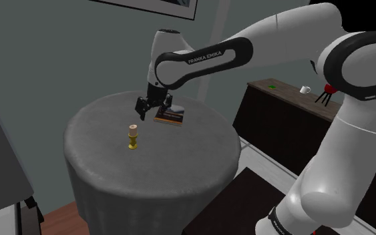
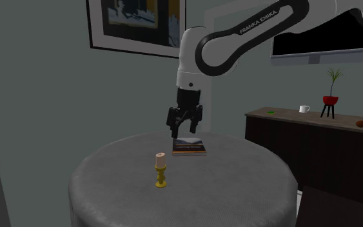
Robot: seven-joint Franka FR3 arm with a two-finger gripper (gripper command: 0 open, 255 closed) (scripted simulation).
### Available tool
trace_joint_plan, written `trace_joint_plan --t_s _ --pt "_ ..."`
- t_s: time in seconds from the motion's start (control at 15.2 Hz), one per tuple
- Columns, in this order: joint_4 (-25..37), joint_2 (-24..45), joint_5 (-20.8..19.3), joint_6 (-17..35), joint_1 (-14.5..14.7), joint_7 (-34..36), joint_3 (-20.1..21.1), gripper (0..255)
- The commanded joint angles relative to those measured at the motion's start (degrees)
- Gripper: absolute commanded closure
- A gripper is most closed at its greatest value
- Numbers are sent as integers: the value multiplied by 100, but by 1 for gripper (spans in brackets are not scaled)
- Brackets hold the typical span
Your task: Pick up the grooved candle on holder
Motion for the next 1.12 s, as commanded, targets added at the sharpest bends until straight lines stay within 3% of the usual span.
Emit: trace_joint_plan --t_s 0.0,0.4,0.99,1.06 --pt "428 487 -153 32 90 201 21 0" --pt "1741 1837 -501 1 404 603 -43 0" --pt "1533 2098 -586 464 432 665 -93 0" --pt "1532 2093 -584 460 431 664 -92 255"
